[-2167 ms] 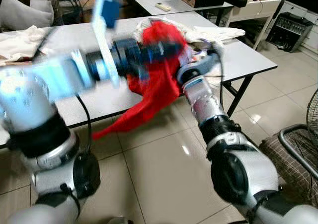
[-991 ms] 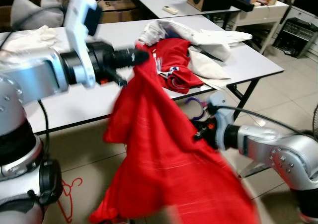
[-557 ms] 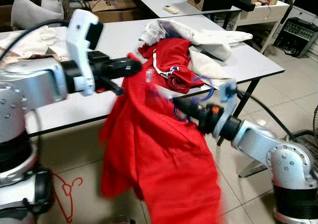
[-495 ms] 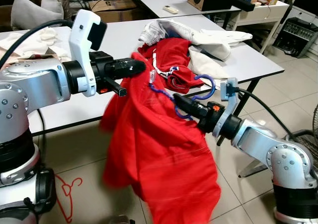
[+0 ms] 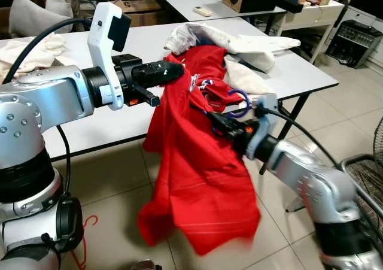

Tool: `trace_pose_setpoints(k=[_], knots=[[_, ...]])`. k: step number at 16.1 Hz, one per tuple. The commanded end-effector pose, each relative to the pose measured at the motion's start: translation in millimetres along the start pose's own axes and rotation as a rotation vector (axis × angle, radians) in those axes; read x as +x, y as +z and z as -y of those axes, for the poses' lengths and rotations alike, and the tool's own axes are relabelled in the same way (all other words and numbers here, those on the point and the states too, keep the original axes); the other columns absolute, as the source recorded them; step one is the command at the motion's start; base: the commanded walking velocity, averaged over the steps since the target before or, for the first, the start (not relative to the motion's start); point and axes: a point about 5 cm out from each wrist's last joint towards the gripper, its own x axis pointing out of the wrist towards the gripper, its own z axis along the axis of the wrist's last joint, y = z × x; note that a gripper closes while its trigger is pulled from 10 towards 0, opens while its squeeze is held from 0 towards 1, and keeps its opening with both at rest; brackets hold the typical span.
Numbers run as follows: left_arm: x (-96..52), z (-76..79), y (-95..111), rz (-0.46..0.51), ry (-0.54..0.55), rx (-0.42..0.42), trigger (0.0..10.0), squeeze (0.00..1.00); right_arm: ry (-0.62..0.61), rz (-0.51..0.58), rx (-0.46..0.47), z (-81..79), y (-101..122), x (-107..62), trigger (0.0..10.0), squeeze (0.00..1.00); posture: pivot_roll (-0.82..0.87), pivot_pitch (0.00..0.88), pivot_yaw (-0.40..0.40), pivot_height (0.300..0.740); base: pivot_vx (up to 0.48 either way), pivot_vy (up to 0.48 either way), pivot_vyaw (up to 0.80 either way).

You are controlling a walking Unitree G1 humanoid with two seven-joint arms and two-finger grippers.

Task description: Hang hanger

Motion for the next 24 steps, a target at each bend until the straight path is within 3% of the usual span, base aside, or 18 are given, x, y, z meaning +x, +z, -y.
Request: trace_pose_setpoints(k=[1, 3, 5, 7, 8, 9, 10, 11, 12, 13, 14, 15, 16, 19, 21, 22, 24], knots=[[5.3, 4.5, -3.8, -0.020, -0.008, 0.010, 1.5, 0.00, -0.003, 0.036, -0.032, -0.3, 8.6, 4.9, 10.0, 0.00, 0.00, 0.000, -0.022, 0.740, 0.000, 0.000, 0.00], [17.0, 1.3, -16.8, -0.045, 0.036, -0.025, 1.3, 0.00, 0.014, 0.079, -0.011, -6.1, 13.8, 18.2, 10.0, 0.00, 0.00, 0.000, -0.026, 0.740, 0.000, 0.000, 0.00], [27.0, -4.5, -34.0, -0.088, 0.106, -0.048, 1.5, 0.00, -0.033, 0.062, -0.059, -4.2, 6.1, 30.5, 10.0, 0.00, 0.00, 0.000, -0.026, 0.740, 0.000, 0.000, 0.00], [31.3, -7.5, -41.2, -0.093, 0.136, -0.078, 1.7, 0.00, -0.027, 0.066, -0.027, -4.7, -1.3, 36.2, 10.0, 0.00, -0.01, 0.000, -0.028, 0.740, 0.000, 0.000, 0.00], [32.1, -10.1, -45.7, -0.099, 0.164, -0.097, 1.9, 0.00, -0.039, 0.089, 0.041, -3.7, -6.5, 39.6, 10.0, 0.00, -0.01, 0.000, -0.027, 0.740, 0.000, 0.000, 0.00], [30.5, -12.4, -48.1, -0.090, 0.183, -0.126, 2.2, 0.00, -0.050, 0.145, 0.151, -1.9, -3.9, 40.9, 10.0, 0.00, -0.01, 0.000, -0.026, 0.740, 0.000, 0.000, 0.00], [30.5, -12.4, -48.1, -0.090, 0.183, -0.126, 2.2, 0.00, -0.050, 0.145, 0.151, -1.9, -3.9, 40.9, 10.0, 0.00, -0.01, 0.000, -0.026, 0.740, 0.000, 0.000, 0.00], [26.0, -30.0, -39.7, 0.015, 0.297, -0.189, 2.4, 0.00, -0.048, 0.129, 0.102, -0.5, -5.2, 40.8, 10.0, 0.00, -0.01, 0.000, -0.028, 0.740, 0.000, 0.000, 0.00], [24.0, -35.5, -36.3, 0.043, 0.328, -0.213, 3.6, 0.00, -0.045, 0.116, 0.071, -0.8, -7.4, 41.3, 10.0, 0.00, -0.01, 0.000, -0.027, 0.740, 0.000, 0.000, 0.00], [22.9, -38.3, -34.4, 0.057, 0.342, -0.227, 3.6, 0.00, -0.043, 0.109, 0.053, -1.2, -8.8, 41.7, 10.0, 0.00, -0.01, 0.000, -0.027, 0.740, 0.000, 0.000, 0.00], [21.5, -38.9, -34.6, 0.040, 0.344, -0.210, 10.0, 0.00, -0.039, 0.115, 0.060, -1.8, -9.1, 42.1, 10.0, 0.00, -0.01, 0.000, -0.027, 0.740, 0.000, 0.000, 0.00], [20.1, -38.0, -35.3, 0.021, 0.330, -0.196, 10.0, 0.00, -0.035, 0.121, 0.063, -2.3, -8.9, 42.5, 10.0, 0.00, -0.01, 0.000, -0.026, 0.740, 0.000, 0.000, 0.00], [17.8, -31.5, -32.4, 0.019, 0.260, -0.168, 10.0, 1.00, -0.030, 0.130, 0.068, -2.5, -8.2, 43.9, 10.0, 0.00, -0.01, 0.000, -0.023, 0.740, 0.000, 0.000, 0.00], [7.6, -16.2, -21.1, 0.028, 0.124, -0.084, 10.0, 1.00, 0.001, 0.099, 0.095, -2.0, -11.4, 42.6, 10.0, 0.00, 0.00, 0.000, -0.029, 0.740, 0.000, 0.000, 0.00], [-4.8, -1.6, -21.0, -0.046, 0.025, 0.007, 10.0, 1.00, 0.066, 0.108, 0.104, -5.1, -10.8, 38.7, 10.0, 0.00, 0.02, 0.000, -0.038, 0.740, 0.000, 0.000, 0.00], [-9.9, 1.0, -22.1, -0.086, 0.022, 0.054, 10.0, 1.00, 0.100, 0.139, 0.071, -8.2, -7.3, 36.4, 10.0, 0.00, 0.03, 0.000, -0.046, 0.740, 0.000, 0.000, 0.00], [-15.1, -1.5, -21.2, -0.100, 0.055, 0.091, 10.0, 1.00, 0.155, 0.160, 0.101, -13.7, -4.8, 34.5, 10.0, 0.00, 0.03, 0.000, -0.046, 0.740, 0.000, 0.000, 0.00]])
